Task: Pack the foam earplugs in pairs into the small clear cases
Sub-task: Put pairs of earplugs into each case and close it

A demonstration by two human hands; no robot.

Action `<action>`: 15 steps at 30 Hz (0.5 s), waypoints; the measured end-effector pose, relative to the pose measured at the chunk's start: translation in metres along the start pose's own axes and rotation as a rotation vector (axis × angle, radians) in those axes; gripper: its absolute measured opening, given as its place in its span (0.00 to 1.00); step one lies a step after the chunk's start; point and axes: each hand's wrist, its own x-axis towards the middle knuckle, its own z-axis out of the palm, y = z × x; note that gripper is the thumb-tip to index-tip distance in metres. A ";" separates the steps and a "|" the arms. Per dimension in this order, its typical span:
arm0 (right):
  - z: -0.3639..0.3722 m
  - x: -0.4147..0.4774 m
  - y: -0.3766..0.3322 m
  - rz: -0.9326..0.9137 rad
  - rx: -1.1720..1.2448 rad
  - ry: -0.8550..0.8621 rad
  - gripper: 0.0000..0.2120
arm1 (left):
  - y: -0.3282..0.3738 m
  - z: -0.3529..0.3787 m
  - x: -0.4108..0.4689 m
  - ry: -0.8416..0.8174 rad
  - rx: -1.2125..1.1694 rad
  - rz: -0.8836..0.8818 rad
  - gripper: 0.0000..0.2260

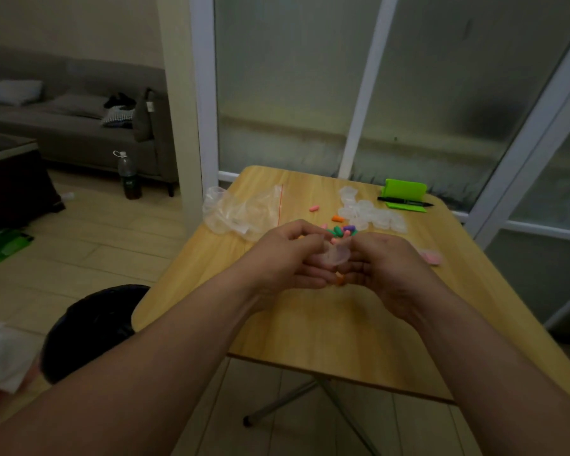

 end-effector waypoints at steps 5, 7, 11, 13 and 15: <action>-0.006 0.004 -0.004 -0.057 -0.050 0.113 0.06 | 0.004 -0.004 -0.002 -0.057 -0.180 -0.015 0.13; -0.009 0.007 0.000 -0.147 -0.223 0.173 0.07 | 0.002 -0.001 -0.003 -0.107 -0.203 -0.071 0.11; -0.002 0.005 0.003 -0.282 -0.407 0.078 0.10 | -0.011 0.007 -0.004 -0.237 -0.206 -0.200 0.17; 0.001 0.004 0.002 -0.293 -0.426 0.008 0.10 | -0.016 0.010 -0.004 -0.219 -0.183 -0.225 0.16; 0.000 0.004 0.001 -0.280 -0.426 0.017 0.09 | -0.015 0.010 -0.005 -0.175 -0.191 -0.258 0.11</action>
